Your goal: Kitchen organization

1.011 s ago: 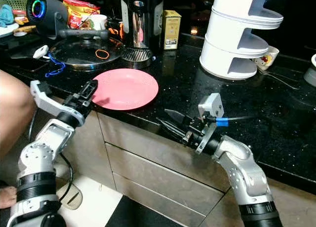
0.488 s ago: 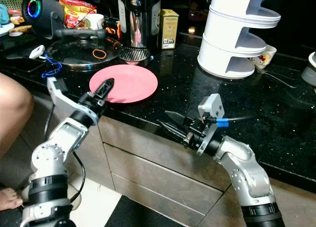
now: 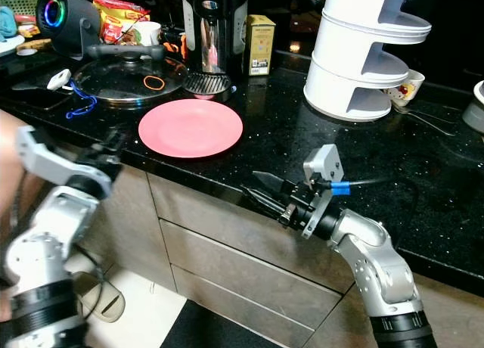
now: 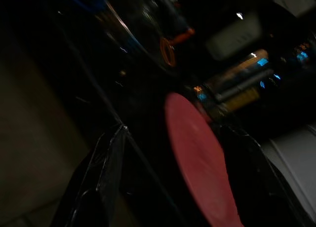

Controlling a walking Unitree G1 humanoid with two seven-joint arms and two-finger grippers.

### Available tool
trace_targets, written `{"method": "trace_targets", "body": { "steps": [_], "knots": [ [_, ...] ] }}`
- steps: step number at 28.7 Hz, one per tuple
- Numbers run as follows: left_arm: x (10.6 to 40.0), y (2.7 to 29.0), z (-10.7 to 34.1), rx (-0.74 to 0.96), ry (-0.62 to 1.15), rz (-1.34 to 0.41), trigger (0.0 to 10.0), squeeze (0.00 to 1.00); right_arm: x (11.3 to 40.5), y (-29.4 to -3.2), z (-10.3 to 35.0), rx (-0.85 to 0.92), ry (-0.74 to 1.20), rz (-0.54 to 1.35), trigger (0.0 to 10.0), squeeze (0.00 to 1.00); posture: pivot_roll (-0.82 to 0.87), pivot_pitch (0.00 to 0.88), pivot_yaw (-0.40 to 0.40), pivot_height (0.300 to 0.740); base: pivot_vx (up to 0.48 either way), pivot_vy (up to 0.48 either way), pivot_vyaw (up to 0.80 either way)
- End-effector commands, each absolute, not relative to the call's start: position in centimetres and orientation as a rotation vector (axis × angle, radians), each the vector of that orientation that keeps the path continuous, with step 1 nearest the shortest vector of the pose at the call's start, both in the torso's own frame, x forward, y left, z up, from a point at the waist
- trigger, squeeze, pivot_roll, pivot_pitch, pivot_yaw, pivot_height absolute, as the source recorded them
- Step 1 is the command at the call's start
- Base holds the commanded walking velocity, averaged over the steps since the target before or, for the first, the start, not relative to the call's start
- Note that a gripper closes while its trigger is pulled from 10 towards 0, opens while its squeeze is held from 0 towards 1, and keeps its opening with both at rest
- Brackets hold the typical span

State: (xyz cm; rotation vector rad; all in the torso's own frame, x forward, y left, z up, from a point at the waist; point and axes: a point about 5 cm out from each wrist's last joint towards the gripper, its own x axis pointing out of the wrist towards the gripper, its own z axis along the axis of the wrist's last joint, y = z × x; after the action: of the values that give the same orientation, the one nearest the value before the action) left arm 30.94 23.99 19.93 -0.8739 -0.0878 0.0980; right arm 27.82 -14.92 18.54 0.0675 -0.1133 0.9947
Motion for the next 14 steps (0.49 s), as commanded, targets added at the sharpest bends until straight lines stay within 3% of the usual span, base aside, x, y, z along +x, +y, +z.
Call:
{"method": "trace_targets", "body": {
  "steps": [1, 8, 14],
  "knots": [
    [31.3, 24.9, 19.4, -0.881, -0.061, 0.144, 10.0, 0.0, 27.8, -14.9, 18.6, 0.053, -0.107, 0.993, 10.0, 0.0, -0.03, 0.0, -0.084, 0.74, 0.0, 0.0, 0.0],
    [32.6, 26.6, 19.5, -0.932, -0.06, 0.168, 10.0, 0.0, 27.7, -15.3, 18.6, 0.043, -0.102, 0.984, 10.0, 0.0, -0.05, 0.0, -0.086, 0.74, 0.0, 0.0, 0.0],
    [33.7, 26.6, 19.7, -0.947, -0.047, 0.122, 10.0, 0.0, 27.7, -15.5, 18.7, 0.034, -0.098, 0.98, 10.0, 0.0, -0.05, 0.0, -0.09, 0.74, 0.0, 0.0, 0.0]
  ]
}}
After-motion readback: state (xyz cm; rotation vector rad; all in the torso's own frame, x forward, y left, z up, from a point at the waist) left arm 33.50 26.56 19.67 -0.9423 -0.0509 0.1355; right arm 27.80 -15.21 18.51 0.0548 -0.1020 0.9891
